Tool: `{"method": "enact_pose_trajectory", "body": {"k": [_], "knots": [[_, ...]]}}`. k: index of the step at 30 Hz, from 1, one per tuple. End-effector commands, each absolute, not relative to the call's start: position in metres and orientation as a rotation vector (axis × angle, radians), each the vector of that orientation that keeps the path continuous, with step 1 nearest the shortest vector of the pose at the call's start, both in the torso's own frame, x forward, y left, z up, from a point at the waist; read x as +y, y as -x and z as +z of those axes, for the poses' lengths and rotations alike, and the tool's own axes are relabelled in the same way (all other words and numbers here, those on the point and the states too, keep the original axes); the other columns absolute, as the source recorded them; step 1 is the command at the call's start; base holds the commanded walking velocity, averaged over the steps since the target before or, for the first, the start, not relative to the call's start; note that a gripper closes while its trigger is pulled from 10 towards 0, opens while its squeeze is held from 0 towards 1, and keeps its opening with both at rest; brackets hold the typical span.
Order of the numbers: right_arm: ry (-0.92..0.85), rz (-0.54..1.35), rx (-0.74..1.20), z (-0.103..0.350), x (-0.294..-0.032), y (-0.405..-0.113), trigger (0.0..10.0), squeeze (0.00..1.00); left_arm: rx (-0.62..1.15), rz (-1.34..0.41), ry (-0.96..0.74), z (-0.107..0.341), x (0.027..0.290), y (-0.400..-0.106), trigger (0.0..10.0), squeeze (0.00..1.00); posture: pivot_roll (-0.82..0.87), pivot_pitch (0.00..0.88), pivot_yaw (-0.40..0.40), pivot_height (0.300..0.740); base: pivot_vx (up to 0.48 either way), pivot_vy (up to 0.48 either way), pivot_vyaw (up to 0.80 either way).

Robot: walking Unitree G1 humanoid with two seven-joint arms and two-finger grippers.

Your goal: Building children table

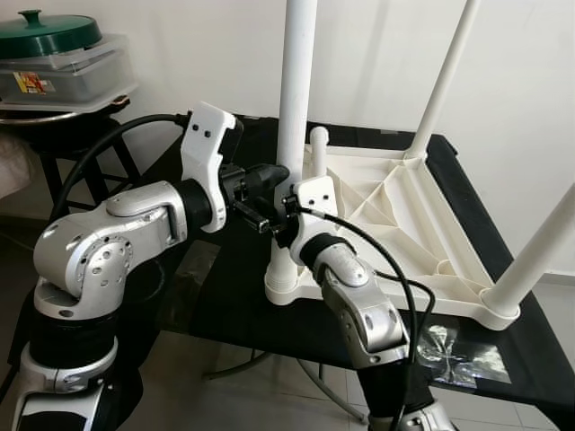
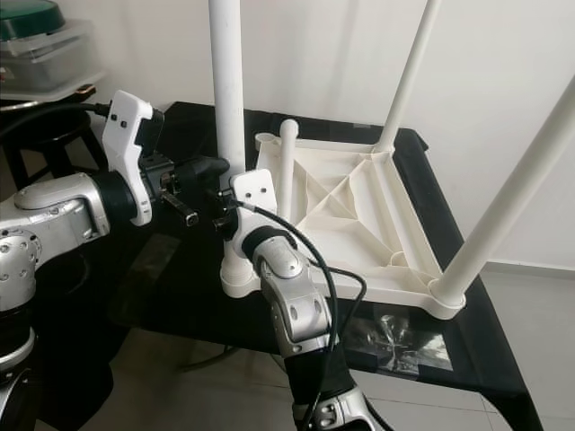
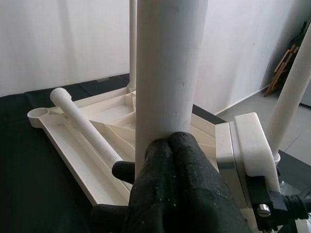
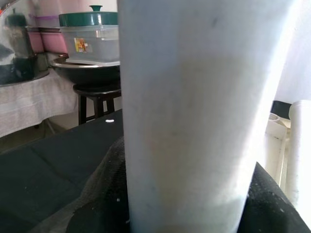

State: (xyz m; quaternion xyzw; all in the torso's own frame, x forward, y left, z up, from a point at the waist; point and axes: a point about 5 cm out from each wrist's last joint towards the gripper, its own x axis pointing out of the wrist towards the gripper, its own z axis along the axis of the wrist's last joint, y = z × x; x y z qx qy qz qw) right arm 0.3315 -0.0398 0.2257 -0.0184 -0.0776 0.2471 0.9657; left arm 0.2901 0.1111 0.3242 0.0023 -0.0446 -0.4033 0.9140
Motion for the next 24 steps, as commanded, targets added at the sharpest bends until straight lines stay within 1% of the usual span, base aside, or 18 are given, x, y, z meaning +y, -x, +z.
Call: {"method": "enact_pose_trajectory", "body": {"k": [1,2,3,7,13,14,15,19,20,21,24], "knots": [[0.002,0.567,-0.084,0.211,-0.017,-0.322,8.6,0.0,-0.073,-0.864,-0.017,0.323,0.106,-0.289,0.0,0.0,0.06,0.068,-0.046,0.74,0.0,0.0,0.0],[0.002,0.567,-0.084,0.211,-0.017,-0.322,8.6,0.0,-0.073,-0.864,-0.017,0.323,0.106,-0.289,0.0,0.0,0.06,0.068,-0.046,0.74,0.0,0.0,0.0],[0.006,0.569,-0.095,0.214,-0.017,-0.323,10.0,0.0,-0.072,-0.864,-0.017,0.323,0.106,-0.288,0.0,0.0,0.06,0.07,-0.046,0.74,0.0,0.0,0.0],[0.009,0.585,-0.109,0.216,-0.018,-0.324,10.0,0.0,-0.072,-0.864,-0.016,0.323,0.106,-0.288,0.0,0.0,0.06,0.07,-0.047,0.74,0.0,0.0,0.0],[0.021,0.601,-0.138,0.224,-0.027,-0.332,10.0,0.0,-0.085,-0.878,-0.011,0.324,0.106,-0.287,0.0,0.0,0.06,0.071,-0.049,0.74,0.0,0.0,0.0],[0.022,0.599,-0.14,0.225,-0.028,-0.333,10.0,0.0,-0.102,-0.894,-0.01,0.327,0.107,-0.285,3.3,0.0,0.06,0.072,-0.047,0.74,0.0,0.0,0.0],[0.022,0.597,-0.139,0.225,-0.029,-0.333,10.0,0.0,-0.135,-0.901,-0.017,0.333,0.111,-0.284,10.0,0.0,0.06,0.072,-0.047,0.74,0.0,0.0,0.0],[0.02,0.597,-0.136,0.225,-0.029,-0.333,10.0,0.0,-0.164,-0.896,-0.022,0.339,0.116,-0.283,10.0,0.0,0.06,0.073,-0.046,0.74,0.0,0.0,0.0],[0.017,0.596,-0.131,0.224,-0.028,-0.333,10.0,0.0,-0.193,-0.899,0.002,0.349,0.124,-0.283,10.0,1.0,0.06,0.074,-0.045,0.74,0.0,0.0,0.0],[0.014,0.597,-0.124,0.223,-0.027,-0.332,10.0,0.0,-0.218,-0.934,0.019,0.36,0.133,-0.278,10.0,1.0,0.06,0.073,-0.044,0.74,0.0,0.0,0.0],[0.013,0.597,-0.121,0.222,-0.027,-0.332,10.0,0.0,-0.221,-0.951,0.022,0.362,0.134,-0.276,10.0,1.0,0.06,0.073,-0.044,0.74,0.0,0.0,0.0]]}}
